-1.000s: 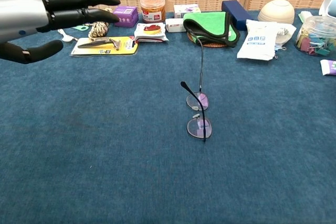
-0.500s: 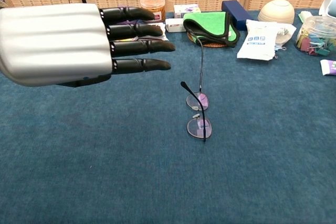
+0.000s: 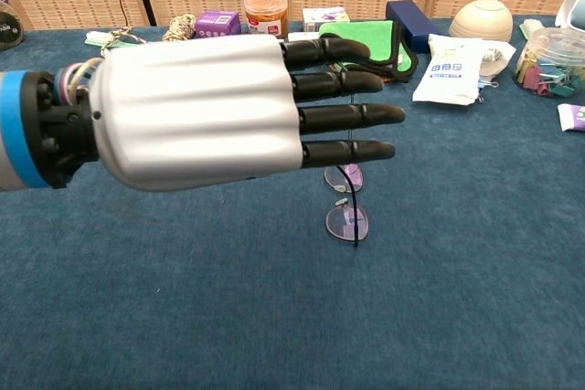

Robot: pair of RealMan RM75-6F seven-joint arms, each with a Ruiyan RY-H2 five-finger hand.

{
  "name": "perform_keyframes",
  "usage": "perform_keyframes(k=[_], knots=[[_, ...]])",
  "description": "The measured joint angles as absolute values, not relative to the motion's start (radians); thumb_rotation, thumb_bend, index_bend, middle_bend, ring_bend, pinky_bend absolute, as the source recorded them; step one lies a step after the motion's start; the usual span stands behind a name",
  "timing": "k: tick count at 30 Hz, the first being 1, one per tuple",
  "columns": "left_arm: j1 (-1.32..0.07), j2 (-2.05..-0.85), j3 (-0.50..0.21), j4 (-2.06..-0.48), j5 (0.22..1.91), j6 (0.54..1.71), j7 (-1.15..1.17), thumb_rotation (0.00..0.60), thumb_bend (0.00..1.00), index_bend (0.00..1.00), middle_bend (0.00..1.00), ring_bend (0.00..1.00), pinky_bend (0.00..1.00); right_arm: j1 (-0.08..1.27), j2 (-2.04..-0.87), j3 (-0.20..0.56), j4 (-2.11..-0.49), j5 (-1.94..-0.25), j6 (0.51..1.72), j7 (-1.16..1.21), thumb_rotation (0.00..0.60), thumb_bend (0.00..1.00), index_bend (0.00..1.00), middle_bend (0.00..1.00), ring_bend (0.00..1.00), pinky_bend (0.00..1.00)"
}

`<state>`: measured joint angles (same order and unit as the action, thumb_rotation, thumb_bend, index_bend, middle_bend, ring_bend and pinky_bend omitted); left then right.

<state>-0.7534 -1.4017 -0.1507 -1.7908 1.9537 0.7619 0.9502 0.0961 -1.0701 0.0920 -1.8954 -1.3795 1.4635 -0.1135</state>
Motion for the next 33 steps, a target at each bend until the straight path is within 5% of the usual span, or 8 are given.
perform_keyframes(k=[21, 33], knots=[[-0.8, -1.575, -0.196, -1.759, 1.734, 0.581, 1.268, 0.6, 0.58, 0.0, 0.0, 0.0, 0.0, 0.078, -1.047, 0.095, -1.862, -1.383, 1.466, -0.019, 0.6, 0.0, 0.01, 0.0, 0.0, 0.0], [-0.786, -1.617, -0.194, -1.735, 1.557, 0.594, 1.442, 0.6, 0.58, 0.0, 0.0, 0.0, 0.0, 0.07, -1.046, 0.093, -1.849, -1.391, 1.464, 0.013, 0.6, 0.0, 0.01, 0.0, 0.0, 0.0]])
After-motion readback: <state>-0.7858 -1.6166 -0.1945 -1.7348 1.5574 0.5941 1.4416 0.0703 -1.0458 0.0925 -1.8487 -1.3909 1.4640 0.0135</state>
